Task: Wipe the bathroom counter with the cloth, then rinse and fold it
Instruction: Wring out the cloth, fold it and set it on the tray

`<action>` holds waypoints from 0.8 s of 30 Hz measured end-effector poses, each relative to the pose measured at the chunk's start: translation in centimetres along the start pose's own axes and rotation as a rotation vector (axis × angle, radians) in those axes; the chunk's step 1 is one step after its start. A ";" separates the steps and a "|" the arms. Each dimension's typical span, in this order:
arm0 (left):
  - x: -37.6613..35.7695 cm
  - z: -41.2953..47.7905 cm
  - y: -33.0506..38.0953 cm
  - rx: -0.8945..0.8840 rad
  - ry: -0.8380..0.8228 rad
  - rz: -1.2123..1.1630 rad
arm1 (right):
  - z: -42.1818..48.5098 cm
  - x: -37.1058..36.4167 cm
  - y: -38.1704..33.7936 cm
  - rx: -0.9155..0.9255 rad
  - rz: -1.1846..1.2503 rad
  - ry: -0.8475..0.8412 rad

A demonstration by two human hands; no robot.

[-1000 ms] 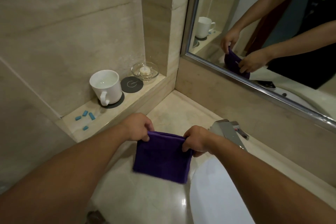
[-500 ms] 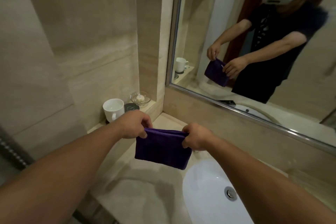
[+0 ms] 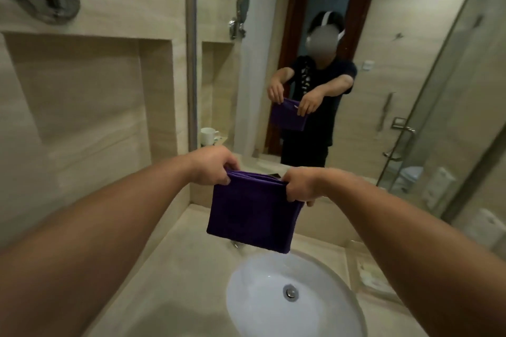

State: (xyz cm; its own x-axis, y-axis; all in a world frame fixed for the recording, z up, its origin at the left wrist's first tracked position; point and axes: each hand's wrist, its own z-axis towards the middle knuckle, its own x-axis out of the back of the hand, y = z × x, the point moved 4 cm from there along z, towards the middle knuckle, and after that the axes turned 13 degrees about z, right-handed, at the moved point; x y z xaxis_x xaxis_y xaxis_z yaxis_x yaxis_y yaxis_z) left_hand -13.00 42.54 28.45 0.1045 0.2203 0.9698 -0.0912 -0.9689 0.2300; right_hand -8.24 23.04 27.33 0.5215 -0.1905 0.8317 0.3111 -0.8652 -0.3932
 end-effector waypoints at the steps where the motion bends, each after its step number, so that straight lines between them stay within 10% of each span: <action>1: 0.6 0.3 1.5 -0.036 0.001 0.004 | -1.1 0.9 0.9 -0.024 0.031 0.019; 24: -5.4 20.6 31.1 -0.302 -0.106 -0.011 | -7.5 14.0 32.7 -0.209 -0.027 0.160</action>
State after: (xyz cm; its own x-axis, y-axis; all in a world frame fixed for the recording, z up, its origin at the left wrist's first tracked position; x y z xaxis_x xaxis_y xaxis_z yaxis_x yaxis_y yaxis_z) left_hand 4.02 8.92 28.65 0.2082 0.2020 0.9570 -0.3780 -0.8858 0.2692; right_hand 3.28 -11.34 29.05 0.3777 -0.2225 0.8988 0.1437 -0.9448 -0.2943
